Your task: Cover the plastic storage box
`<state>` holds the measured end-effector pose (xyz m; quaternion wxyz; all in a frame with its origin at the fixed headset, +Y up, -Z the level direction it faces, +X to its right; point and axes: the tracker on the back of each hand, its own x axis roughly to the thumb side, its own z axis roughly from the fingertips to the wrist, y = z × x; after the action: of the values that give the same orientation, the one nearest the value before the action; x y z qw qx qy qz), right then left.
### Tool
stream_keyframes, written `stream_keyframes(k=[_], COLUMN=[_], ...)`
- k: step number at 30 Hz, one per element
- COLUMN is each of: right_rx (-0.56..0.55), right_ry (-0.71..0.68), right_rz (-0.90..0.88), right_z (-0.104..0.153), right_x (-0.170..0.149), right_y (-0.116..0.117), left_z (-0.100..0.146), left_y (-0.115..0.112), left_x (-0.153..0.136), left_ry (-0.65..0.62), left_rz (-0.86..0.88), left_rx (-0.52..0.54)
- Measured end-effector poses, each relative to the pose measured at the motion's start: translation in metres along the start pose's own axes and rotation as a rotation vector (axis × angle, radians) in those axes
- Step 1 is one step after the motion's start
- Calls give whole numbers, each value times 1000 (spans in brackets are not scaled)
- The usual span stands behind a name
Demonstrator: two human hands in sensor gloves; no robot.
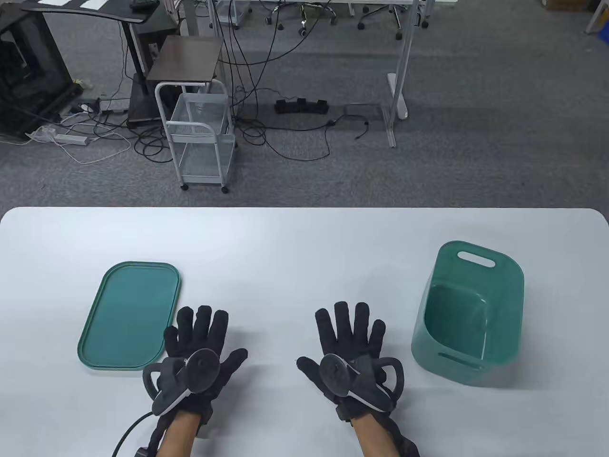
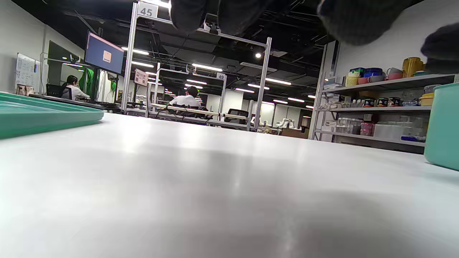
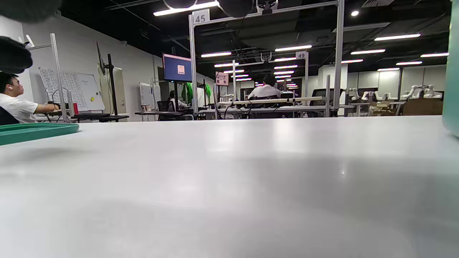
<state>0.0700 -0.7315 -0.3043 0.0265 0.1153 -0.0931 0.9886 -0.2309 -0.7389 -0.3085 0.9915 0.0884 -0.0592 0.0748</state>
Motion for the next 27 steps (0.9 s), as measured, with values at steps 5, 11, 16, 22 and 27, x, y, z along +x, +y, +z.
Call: stream_keyframes(k=[5, 11, 16, 22, 27], right_rx=[-5, -36, -103, -138, -122], right_ry=[14, 5, 67, 193, 294], right_rz=[-7, -14, -70, -90, 50], right_z=[0, -1, -8, -26, -40], right_x=[-3, 0, -2, -14, -25], right_y=[0, -7, -37, -91, -129], left_z=[1, 2, 4, 6, 7], left_y=[1, 0, 2, 3, 5], left_x=[2, 7, 9, 9, 7], left_ry=[-10, -29, -35, -40, -34], left_rz=[4, 24, 45, 70, 96], left_rx=[39, 57, 68, 77, 95])
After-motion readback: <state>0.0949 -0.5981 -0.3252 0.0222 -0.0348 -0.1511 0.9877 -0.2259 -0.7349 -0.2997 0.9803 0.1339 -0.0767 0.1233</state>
